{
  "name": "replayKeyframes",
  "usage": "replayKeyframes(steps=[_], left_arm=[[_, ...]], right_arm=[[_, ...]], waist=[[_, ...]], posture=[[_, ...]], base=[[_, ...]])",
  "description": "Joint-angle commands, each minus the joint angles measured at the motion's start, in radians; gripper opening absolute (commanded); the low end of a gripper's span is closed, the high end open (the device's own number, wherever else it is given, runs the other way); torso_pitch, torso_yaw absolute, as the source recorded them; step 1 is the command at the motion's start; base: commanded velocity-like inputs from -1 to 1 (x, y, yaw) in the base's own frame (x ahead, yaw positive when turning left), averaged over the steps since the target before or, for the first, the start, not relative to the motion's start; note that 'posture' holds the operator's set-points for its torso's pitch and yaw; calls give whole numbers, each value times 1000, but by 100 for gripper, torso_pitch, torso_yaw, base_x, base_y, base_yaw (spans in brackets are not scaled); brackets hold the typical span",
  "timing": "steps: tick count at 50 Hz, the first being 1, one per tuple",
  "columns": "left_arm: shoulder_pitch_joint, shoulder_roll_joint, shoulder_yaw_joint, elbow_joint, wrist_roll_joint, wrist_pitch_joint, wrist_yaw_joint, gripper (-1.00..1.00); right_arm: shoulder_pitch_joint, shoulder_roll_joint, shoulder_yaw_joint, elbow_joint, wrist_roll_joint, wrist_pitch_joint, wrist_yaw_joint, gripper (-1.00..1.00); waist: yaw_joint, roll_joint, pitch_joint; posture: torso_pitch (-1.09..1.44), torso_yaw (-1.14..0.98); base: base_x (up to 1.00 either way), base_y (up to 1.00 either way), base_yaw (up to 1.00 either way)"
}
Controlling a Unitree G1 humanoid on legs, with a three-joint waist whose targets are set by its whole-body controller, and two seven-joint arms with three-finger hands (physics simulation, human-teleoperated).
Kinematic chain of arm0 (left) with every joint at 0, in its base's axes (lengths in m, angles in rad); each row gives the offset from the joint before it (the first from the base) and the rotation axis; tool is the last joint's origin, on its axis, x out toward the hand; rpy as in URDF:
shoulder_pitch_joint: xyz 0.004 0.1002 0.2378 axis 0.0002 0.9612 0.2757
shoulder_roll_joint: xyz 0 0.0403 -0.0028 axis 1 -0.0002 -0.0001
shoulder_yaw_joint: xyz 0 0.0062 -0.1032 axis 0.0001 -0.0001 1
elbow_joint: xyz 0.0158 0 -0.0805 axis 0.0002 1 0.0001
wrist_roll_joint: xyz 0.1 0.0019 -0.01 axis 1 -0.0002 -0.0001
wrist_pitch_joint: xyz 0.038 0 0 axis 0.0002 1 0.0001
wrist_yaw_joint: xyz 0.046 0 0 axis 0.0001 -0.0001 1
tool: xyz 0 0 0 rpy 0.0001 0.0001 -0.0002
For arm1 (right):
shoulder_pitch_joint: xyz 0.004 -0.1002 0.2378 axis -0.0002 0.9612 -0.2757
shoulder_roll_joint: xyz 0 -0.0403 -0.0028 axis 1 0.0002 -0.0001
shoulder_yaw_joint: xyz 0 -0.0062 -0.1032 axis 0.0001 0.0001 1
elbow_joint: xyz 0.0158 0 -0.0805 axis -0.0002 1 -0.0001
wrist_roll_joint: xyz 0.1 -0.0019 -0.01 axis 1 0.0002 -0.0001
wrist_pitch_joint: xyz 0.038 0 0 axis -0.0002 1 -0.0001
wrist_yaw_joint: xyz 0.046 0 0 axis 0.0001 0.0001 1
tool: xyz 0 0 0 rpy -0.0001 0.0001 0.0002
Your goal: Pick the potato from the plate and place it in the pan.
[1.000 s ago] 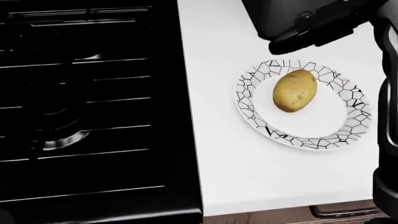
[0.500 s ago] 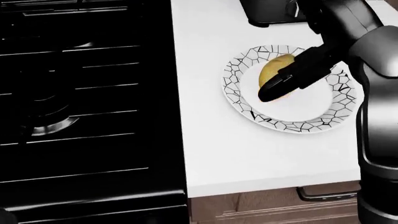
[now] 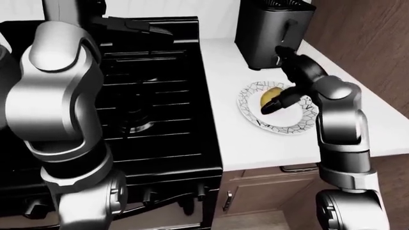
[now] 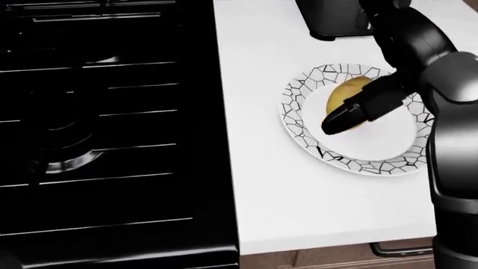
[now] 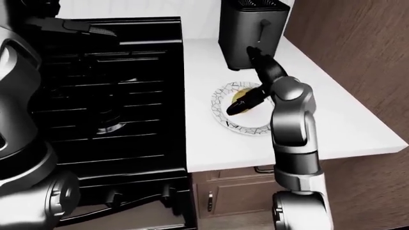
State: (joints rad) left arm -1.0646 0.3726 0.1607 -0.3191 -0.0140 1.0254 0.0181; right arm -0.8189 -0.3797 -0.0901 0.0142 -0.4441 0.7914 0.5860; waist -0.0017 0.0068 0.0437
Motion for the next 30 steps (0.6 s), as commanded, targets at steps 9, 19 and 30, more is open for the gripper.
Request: replayKeyframes(steps=[9, 19, 30], left_arm=[[-32, 11, 8, -25, 3, -23, 3, 100], [-33, 9, 5, -20, 6, -26, 3, 100], [-34, 6, 2, -23, 11, -23, 0, 100]], right_arm=[[7, -10, -22, -103, -92, -23, 95, 100], [28, -10, -59, -73, -72, -37, 86, 100], [48, -31, -72, -21, -33, -61, 58, 100]], waist=[[-3, -1, -28], [-2, -3, -26], [0, -6, -24]], posture=[[0, 0], [0, 0], [0, 0]], base=[[0, 0, 0], [0, 0, 0], [0, 0, 0]])
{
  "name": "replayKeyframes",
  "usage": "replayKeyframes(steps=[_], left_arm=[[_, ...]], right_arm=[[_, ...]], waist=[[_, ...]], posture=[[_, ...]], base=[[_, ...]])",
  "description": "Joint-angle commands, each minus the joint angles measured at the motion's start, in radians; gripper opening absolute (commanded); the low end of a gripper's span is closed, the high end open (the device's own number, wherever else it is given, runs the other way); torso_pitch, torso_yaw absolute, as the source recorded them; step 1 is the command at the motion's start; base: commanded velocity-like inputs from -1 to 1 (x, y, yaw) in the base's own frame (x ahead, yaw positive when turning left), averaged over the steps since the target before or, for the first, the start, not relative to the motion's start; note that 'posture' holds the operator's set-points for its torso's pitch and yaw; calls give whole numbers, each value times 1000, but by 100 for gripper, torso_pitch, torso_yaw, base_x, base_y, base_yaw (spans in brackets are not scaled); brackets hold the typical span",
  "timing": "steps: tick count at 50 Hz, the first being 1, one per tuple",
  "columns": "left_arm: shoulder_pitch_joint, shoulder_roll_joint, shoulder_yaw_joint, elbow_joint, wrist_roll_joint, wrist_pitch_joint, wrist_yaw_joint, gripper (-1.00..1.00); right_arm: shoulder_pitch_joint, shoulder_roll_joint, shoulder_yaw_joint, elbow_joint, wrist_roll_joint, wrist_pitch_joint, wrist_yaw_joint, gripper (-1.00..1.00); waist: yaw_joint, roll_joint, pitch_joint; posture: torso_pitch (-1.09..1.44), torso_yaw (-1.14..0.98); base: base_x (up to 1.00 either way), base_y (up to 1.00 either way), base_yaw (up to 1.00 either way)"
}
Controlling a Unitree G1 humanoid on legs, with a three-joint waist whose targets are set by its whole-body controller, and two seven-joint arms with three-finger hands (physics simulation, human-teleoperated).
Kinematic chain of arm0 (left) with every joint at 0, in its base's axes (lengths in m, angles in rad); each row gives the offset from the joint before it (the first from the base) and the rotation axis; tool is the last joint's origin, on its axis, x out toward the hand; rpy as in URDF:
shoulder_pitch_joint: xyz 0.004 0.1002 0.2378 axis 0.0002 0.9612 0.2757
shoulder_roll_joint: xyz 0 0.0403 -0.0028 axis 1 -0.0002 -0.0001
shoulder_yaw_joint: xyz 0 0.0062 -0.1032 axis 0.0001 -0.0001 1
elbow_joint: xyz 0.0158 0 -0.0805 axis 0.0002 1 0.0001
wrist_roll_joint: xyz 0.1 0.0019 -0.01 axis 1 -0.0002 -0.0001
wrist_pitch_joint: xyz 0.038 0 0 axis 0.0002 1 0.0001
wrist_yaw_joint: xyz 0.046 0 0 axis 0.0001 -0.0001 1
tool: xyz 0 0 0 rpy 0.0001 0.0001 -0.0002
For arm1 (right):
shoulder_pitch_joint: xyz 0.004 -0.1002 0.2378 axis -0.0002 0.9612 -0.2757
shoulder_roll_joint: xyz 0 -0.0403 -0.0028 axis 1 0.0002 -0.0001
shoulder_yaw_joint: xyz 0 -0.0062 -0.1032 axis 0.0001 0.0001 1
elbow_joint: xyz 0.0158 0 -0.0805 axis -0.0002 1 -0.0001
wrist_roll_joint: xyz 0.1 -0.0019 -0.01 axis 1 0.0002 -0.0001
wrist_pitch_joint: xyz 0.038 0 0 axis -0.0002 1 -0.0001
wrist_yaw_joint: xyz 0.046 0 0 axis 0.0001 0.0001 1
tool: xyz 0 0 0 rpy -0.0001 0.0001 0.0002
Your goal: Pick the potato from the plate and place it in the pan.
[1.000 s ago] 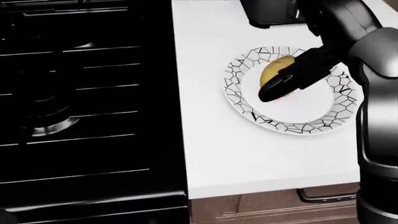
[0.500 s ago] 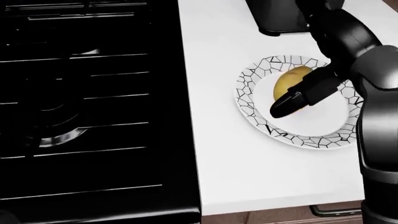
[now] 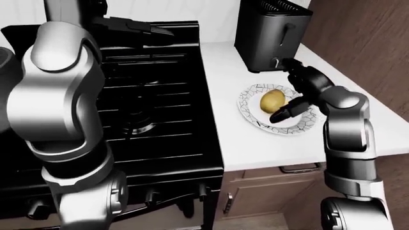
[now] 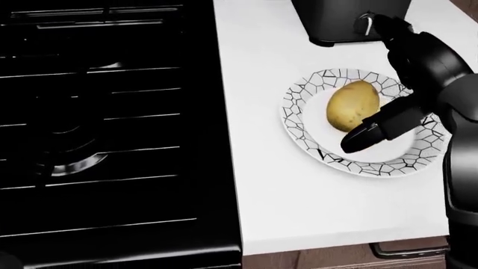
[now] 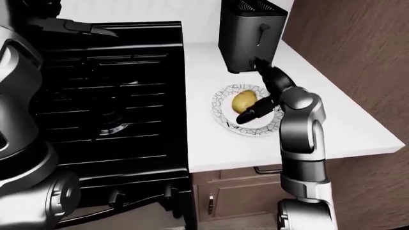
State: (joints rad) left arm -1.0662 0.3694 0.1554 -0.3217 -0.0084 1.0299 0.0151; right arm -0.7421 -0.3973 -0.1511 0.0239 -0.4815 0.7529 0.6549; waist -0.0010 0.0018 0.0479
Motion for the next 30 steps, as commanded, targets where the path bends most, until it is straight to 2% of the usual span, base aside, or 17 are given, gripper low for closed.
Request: replayKeyframes(steps=[1, 30], left_arm=[[-30, 8, 6, -13, 6, -35, 3, 100], [-26, 0, 1, -10, 23, -40, -8, 100]], right_arm=[[-32, -6, -8, 5, 10, -49, -32, 100], [-61, 2, 5, 47, 49, -82, -88, 100]], waist=[[0, -1, -28], [2, 1, -36]], posture=[[0, 0], [0, 0]], base=[[0, 0, 0], [0, 0, 0]])
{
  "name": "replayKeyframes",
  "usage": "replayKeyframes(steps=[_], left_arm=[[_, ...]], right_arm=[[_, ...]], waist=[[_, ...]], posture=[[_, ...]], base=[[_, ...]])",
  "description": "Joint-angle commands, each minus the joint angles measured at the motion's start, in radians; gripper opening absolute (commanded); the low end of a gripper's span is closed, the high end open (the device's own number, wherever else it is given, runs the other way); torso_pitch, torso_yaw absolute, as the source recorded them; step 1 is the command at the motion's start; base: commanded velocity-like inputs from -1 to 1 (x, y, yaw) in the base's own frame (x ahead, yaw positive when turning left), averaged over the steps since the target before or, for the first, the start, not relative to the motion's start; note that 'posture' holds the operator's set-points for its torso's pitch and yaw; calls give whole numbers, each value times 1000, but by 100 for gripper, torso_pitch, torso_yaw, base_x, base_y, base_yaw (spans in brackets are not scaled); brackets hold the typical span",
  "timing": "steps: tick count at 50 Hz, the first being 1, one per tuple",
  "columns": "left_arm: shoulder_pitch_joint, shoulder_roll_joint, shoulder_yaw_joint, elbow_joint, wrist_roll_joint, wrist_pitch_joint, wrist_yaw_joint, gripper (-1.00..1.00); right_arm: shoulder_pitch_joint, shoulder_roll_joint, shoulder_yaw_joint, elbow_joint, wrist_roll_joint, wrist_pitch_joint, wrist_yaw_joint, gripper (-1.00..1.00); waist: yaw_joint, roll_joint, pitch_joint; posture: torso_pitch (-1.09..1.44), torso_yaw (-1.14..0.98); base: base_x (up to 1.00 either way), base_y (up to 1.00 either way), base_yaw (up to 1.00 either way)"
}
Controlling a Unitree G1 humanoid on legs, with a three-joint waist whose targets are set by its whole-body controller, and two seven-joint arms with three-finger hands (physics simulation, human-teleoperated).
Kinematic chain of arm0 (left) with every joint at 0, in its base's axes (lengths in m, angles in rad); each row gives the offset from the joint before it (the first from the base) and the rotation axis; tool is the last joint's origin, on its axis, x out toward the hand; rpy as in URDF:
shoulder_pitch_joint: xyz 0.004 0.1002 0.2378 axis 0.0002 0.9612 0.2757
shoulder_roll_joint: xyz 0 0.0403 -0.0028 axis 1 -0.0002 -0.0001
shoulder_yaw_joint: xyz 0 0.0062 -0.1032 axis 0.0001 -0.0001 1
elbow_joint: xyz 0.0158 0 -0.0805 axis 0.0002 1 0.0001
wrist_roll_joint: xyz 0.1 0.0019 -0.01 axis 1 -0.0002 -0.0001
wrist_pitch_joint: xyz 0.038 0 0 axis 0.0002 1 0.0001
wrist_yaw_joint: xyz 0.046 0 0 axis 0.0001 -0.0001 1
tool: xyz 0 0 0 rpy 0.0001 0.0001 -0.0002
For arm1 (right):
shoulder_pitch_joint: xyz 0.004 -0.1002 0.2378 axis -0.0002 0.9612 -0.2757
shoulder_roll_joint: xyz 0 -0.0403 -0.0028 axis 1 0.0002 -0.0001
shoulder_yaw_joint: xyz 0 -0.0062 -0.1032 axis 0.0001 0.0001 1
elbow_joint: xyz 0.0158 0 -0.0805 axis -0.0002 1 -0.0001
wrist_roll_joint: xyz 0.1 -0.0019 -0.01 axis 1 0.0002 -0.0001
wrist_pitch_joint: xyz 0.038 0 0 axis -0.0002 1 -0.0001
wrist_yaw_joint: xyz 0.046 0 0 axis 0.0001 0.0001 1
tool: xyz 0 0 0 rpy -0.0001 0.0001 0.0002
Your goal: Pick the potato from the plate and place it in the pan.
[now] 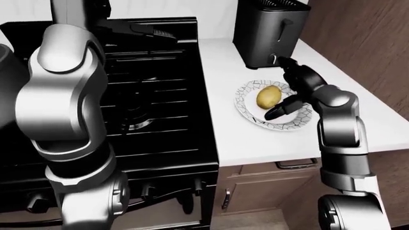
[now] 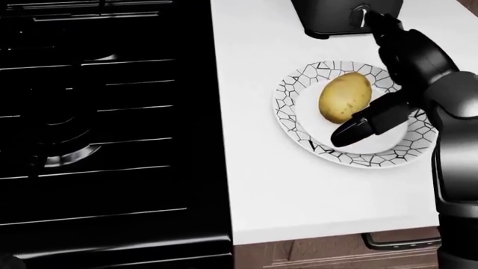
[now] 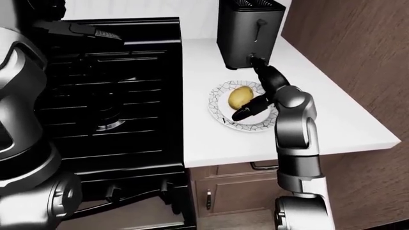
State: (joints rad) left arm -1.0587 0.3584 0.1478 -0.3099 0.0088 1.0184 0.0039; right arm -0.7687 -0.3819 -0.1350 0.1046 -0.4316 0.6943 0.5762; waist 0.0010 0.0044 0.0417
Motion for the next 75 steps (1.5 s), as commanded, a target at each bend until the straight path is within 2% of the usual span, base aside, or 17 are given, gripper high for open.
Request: replayKeyframes(steps=[1, 3, 11, 20, 27, 57, 75], left_arm=[[-34, 11, 8, -22, 7, -26, 3, 100], [-34, 10, 8, -22, 8, -27, 2, 100], [-34, 10, 9, -25, 11, -24, 0, 100], [-34, 10, 7, -28, 19, -23, -4, 100], [-33, 8, 7, -23, 23, -28, -7, 100], [-36, 1, 3, -26, 31, -25, -11, 100], [-34, 0, 3, -22, 34, -31, -13, 100]], right_arm=[[-35, -13, -10, -38, -2, -20, -8, 100], [-33, -12, -8, -39, -2, -21, -7, 90], [-32, -12, -8, -35, -2, -26, -7, 94], [-27, -24, -18, -41, 1, -21, 2, 90], [-11, -37, -19, -35, -12, -26, 9, 78], [-10, -26, -19, 19, -14, -64, -1, 74], [-18, -25, -20, 58, 6, -76, -24, 60]], waist=[[0, -2, -30], [0, -2, -31], [-1, -2, -32], [-2, -3, -32], [-2, -5, -30], [0, -6, -28], [2, -7, -32]], posture=[[0, 0], [0, 0], [0, 0], [0, 0], [0, 0], [0, 0], [0, 0]], base=[[0, 0, 0], [0, 0, 0], [0, 0, 0], [0, 0, 0], [0, 0, 0], [0, 0, 0], [0, 0, 0]])
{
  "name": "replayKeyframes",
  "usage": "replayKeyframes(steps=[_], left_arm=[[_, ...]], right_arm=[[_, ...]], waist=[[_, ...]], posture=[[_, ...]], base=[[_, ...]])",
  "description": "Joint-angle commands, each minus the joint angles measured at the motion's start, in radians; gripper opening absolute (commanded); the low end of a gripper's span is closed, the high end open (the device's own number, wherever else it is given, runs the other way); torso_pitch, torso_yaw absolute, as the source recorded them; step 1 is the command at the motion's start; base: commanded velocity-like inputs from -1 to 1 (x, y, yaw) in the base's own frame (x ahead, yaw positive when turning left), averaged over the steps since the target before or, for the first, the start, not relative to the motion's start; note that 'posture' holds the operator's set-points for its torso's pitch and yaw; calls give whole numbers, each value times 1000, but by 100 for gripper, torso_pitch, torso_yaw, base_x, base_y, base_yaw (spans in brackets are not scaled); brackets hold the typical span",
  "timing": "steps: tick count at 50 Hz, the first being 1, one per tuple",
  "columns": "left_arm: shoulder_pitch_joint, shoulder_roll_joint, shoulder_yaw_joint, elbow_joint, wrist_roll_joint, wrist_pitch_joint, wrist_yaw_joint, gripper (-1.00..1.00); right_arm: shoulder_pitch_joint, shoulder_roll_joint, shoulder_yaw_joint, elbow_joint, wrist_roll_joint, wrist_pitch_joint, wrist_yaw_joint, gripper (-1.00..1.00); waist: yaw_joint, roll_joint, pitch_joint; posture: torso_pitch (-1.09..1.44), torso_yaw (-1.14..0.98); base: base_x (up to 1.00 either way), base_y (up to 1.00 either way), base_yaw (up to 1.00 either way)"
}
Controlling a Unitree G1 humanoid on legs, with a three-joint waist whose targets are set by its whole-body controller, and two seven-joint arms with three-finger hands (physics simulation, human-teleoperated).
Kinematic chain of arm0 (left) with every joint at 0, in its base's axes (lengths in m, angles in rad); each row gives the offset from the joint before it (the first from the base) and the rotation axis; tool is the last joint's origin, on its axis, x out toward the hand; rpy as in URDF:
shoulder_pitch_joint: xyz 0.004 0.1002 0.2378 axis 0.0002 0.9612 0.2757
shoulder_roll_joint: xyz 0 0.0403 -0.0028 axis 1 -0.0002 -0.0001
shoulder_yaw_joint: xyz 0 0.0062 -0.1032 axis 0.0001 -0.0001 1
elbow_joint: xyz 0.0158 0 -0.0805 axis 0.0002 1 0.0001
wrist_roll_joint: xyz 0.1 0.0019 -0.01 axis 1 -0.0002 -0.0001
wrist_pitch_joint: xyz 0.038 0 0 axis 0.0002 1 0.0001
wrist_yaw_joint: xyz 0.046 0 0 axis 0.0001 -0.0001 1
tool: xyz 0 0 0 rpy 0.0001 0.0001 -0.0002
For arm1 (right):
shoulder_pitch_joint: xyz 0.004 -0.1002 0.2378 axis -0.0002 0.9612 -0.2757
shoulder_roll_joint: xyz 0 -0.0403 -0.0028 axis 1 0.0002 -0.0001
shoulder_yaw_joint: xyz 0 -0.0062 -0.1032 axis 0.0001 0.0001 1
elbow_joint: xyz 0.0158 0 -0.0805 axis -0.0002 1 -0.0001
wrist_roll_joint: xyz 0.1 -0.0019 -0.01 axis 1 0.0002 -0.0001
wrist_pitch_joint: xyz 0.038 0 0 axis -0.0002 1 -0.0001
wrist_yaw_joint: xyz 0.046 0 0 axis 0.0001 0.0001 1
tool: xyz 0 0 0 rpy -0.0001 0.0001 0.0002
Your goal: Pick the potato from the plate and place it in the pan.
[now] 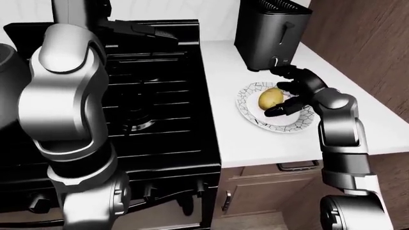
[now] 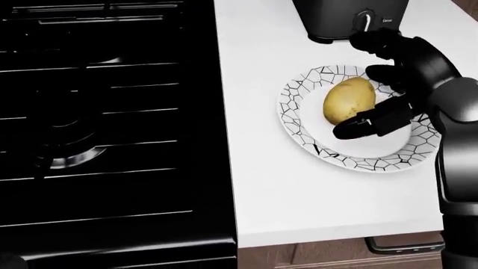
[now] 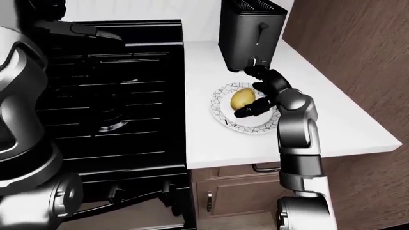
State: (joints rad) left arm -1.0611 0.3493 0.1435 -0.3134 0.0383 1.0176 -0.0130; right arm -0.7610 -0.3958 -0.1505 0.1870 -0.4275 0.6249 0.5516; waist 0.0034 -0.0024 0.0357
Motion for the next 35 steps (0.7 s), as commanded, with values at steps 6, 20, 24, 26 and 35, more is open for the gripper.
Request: replayKeyframes(steps=[6, 20, 24, 26, 35], left_arm=[[-31, 8, 7, -18, 5, -31, 4, 100], [-31, 6, 5, -21, 8, -30, 3, 100], [-30, 6, 5, -17, 8, -35, 3, 100], [-31, 6, 5, -18, 8, -34, 3, 100], [-35, 5, 3, -24, 10, -23, 2, 100]], right_arm=[[-25, -10, 1, -33, 1, -3, 2, 55], [-27, -2, 6, -44, -5, -6, 9, 51], [-27, -2, 6, -46, -5, -6, 11, 47], [-26, -2, 5, -45, -4, -9, 11, 42], [-23, 0, 7, -52, -7, -6, 16, 12]], waist=[[-1, -1, -27], [-4, 0, -27], [-4, 0, -27], [-4, 0, -27], [-4, -1, -25]], posture=[[0, 0], [0, 0], [0, 0], [0, 0], [0, 0]], base=[[0, 0, 0], [0, 0, 0], [0, 0, 0], [0, 0, 0], [0, 0, 0]])
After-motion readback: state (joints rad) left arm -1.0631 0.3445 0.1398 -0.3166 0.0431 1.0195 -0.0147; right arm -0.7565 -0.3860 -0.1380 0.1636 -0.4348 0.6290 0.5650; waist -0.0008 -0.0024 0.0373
